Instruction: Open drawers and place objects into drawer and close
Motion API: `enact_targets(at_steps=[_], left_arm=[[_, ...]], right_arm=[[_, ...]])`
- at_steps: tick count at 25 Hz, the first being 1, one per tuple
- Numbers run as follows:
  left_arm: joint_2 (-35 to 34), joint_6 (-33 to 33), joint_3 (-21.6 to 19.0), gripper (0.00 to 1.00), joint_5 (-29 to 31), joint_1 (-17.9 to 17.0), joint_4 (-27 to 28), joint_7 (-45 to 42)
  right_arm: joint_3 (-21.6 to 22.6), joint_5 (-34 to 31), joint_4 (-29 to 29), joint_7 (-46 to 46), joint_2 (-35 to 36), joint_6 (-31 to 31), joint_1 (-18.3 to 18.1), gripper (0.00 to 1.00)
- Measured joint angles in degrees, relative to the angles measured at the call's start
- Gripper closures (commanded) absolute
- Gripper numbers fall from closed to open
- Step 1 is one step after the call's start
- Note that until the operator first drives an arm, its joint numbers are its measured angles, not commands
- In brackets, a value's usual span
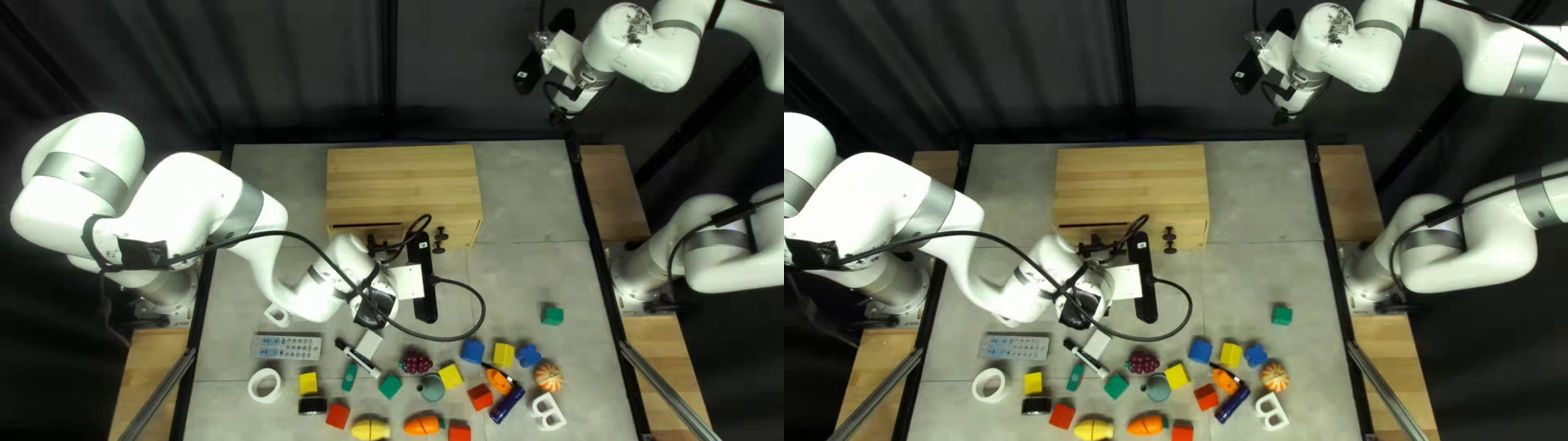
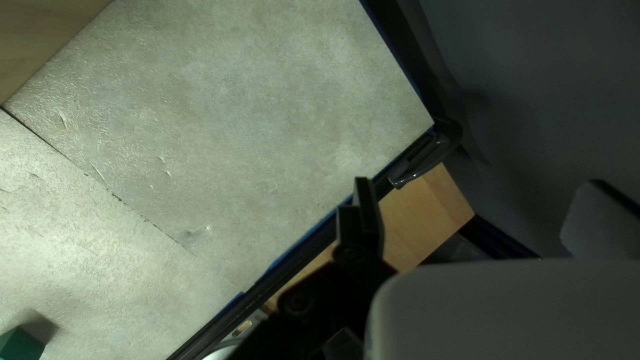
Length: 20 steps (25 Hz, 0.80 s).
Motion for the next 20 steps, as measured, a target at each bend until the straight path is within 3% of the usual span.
enact_targets(at_steps=[20], left_arm=[[-1.7,-2.0,-1.1,0.00,-1.9,-0.2,-2.3,-0.6]], right_arm=[[0.0,0.0,0.0,0.0,0.0,0.0,0.0,0.00]])
